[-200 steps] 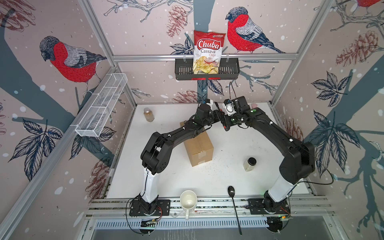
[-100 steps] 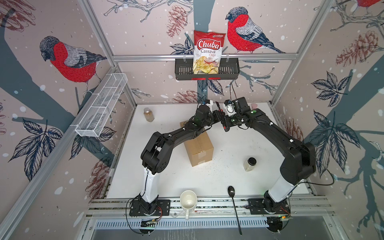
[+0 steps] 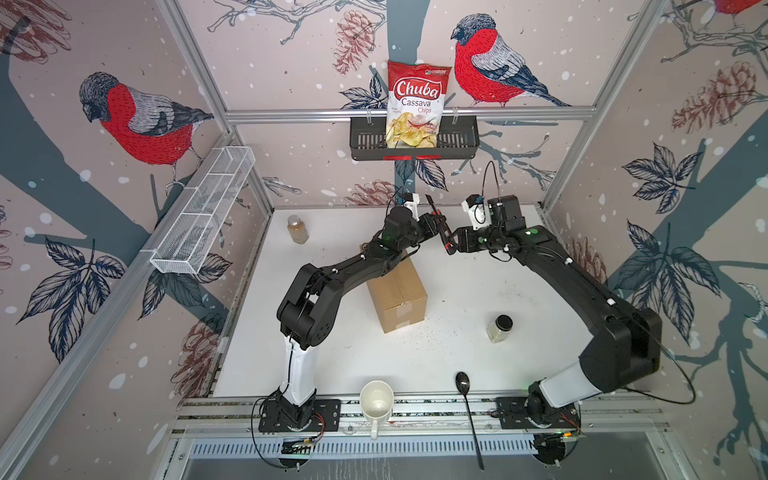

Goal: Unpack the express box

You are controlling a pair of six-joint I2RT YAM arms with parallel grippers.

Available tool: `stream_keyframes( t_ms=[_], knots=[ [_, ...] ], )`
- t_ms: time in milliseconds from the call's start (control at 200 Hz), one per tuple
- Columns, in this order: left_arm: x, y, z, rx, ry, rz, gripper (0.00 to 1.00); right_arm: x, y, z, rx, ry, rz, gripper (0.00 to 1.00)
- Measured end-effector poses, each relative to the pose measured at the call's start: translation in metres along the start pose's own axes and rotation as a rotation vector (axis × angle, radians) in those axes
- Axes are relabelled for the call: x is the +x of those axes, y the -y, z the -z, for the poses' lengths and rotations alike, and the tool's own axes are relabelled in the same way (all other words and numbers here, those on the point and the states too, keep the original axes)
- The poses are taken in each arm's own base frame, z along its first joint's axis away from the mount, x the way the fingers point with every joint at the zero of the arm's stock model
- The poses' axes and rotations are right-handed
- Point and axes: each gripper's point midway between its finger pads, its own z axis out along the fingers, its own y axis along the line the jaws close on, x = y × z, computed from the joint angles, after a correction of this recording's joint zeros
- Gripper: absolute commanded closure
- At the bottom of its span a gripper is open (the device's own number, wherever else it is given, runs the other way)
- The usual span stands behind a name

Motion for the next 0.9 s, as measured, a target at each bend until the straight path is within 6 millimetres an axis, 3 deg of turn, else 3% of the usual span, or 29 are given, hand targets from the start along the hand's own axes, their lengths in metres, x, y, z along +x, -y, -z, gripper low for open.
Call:
stream_keyframes(
  t_ms=[150, 415, 635, 901],
  knots=[
    [-0.013, 0.013, 0.012, 0.05, 0.053, 0.017, 1.0, 0.001, 0.002, 0.016, -0.086, 0.09, -0.103, 0.4],
    [-0.037, 0.046, 0.034, 0.176, 0.183, 0.055, 1.0, -0.015, -0.022, 0.043, -0.298, 0.328, -0.234, 0.36],
    [-0.054, 0.069, 0.046, 0.289, 0.268, 0.118, 1.0, -0.04, -0.035, 0.052, -0.454, 0.459, -0.308, 0.35],
    [-0.05, 0.095, 0.053, 0.401, 0.294, 0.185, 1.0, -0.063, -0.067, 0.049, -0.591, 0.469, -0.281, 0.36]
  ],
)
